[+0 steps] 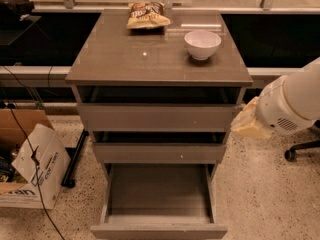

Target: Close bottom drawer

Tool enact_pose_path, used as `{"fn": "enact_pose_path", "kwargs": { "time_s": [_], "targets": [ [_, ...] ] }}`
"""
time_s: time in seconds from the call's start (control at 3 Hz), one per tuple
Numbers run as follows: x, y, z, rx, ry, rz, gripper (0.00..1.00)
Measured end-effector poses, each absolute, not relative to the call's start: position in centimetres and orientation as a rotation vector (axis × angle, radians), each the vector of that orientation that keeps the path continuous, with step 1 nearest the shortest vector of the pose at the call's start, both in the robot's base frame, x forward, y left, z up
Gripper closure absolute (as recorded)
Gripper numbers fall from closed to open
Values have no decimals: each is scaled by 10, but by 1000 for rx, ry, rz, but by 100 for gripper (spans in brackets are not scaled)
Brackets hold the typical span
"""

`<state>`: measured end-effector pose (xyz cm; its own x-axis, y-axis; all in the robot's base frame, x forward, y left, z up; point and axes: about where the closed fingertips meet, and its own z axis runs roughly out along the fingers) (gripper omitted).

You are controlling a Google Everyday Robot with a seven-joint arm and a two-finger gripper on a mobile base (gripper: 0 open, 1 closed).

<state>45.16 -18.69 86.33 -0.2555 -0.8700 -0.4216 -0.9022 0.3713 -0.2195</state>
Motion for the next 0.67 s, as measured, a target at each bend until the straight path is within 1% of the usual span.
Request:
{"fn": "enact_pose_path", "kwargs": {
  "time_s": [0.33,0.67],
  "targets": [
    [456,-184,867,-1507,2148,89,100],
    [457,-183,865,-1507,2147,85,100]
  ]
}}
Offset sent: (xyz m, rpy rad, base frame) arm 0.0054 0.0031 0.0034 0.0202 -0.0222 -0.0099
